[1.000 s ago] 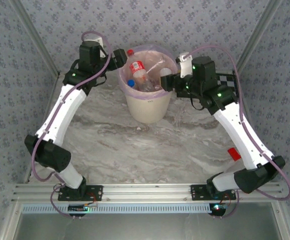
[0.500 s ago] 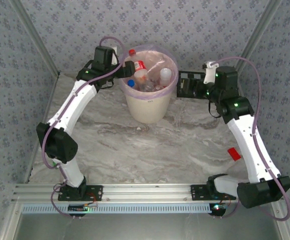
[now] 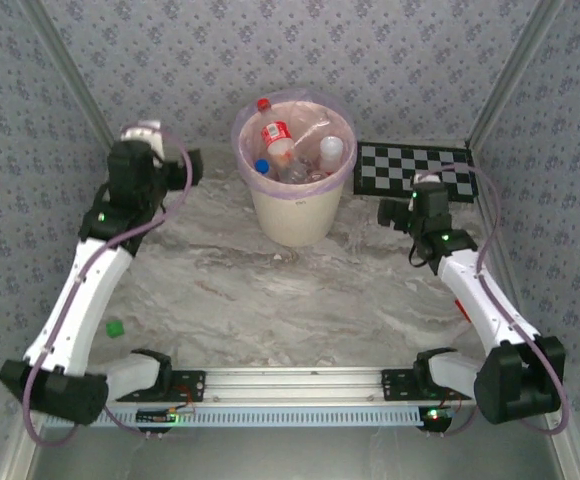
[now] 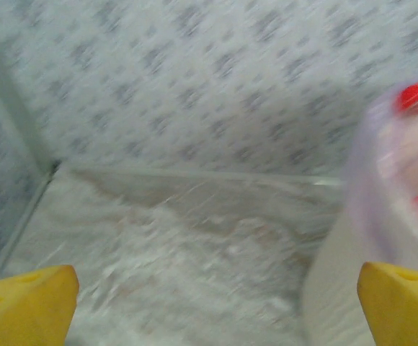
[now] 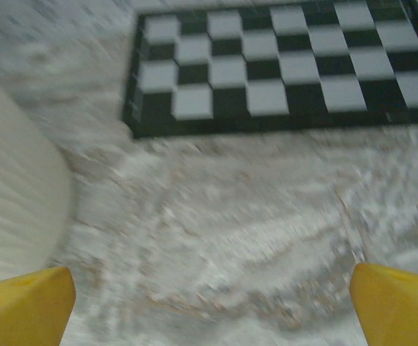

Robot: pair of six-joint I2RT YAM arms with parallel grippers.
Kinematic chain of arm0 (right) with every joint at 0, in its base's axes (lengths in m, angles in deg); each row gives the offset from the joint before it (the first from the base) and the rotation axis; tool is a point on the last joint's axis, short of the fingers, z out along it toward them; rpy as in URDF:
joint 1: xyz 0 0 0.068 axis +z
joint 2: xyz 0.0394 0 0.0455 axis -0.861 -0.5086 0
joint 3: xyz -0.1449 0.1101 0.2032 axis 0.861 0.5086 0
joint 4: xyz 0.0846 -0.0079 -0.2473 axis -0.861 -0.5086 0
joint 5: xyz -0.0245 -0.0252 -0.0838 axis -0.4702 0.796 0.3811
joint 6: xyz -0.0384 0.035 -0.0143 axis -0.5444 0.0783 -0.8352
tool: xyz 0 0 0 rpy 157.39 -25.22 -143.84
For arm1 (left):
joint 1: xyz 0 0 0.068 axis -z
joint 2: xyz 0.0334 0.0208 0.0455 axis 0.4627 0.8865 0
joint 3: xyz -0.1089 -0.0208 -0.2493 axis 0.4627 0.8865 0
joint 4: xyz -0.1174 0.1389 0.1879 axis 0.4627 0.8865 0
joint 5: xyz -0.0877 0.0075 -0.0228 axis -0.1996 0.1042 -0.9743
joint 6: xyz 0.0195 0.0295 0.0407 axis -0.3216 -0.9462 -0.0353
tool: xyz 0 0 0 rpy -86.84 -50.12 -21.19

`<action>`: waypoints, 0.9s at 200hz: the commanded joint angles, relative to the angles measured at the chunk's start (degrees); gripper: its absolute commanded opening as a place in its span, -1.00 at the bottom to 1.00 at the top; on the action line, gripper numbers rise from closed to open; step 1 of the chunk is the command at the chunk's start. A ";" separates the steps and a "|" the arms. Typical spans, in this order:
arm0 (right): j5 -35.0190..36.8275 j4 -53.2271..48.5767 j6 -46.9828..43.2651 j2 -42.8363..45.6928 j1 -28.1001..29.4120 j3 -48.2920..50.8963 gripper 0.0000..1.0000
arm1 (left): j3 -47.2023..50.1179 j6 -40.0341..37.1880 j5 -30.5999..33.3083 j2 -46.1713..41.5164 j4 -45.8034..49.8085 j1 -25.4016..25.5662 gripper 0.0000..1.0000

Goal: Put the plastic bottles in the bin

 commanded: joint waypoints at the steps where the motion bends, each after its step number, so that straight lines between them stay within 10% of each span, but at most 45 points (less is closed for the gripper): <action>1: 8.89 9.03 0.92 -0.74 -0.11 3.80 1.00 | 15.12 -0.94 6.03 -3.85 -9.16 -3.04 0.98; 66: 16.47 25.66 -5.62 -6.68 0.16 12.97 1.00 | 40.56 -5.11 2.89 -1.47 -35.85 -7.10 0.98; 180: 10.77 57.00 -13.37 -17.17 -4.81 25.10 1.00 | 46.72 -9.03 -4.18 21.68 -67.94 -13.33 0.98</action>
